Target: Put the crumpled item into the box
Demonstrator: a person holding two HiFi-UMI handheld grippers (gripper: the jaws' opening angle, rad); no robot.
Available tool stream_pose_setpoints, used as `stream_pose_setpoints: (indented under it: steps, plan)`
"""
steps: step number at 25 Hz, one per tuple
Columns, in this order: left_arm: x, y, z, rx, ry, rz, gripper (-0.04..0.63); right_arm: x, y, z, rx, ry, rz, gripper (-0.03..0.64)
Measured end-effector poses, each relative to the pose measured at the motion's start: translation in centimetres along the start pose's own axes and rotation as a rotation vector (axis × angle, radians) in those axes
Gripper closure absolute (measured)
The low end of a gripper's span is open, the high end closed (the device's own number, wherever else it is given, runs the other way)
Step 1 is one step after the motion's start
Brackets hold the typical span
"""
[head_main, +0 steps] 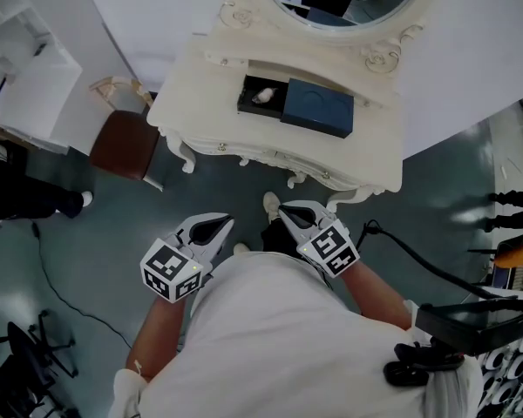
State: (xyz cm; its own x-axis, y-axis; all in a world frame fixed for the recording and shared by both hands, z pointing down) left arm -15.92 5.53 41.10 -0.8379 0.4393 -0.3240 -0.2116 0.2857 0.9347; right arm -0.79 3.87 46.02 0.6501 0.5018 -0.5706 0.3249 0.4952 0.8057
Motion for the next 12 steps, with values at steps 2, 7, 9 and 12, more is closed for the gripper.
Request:
stream_pose_setpoints:
  steps: [2, 7, 9, 12]
  plan:
    - [0.17, -0.09, 0.1, -0.003, -0.002, 0.002, 0.595, 0.09, -0.22, -0.27, 0.001, -0.001, 0.005, 0.617]
    - [0.33, -0.06, 0.41, -0.004, -0.003, 0.005, 0.595, 0.22, 0.28, -0.36, 0.006, 0.003, 0.0, 0.617]
    - [0.31, 0.03, 0.46, -0.001, -0.003, 0.004, 0.595, 0.23, 0.32, -0.43, 0.006, 0.002, -0.003, 0.617]
    - [0.12, 0.06, 0.59, 0.0, -0.001, 0.004, 0.595, 0.33, 0.29, -0.43, 0.005, 0.0, -0.004, 0.617]
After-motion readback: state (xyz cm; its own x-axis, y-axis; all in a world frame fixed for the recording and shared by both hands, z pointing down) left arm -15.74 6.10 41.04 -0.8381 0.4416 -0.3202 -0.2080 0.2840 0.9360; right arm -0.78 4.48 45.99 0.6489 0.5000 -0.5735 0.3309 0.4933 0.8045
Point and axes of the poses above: the fingertips, and each gripper's own axes: x backward along the fingers, z to its right, y out of its underside, the point moved 4 cm from there along x, backward along the fingers, and after that the axes turned 11 degrees about -x, right-handed, at the moved point
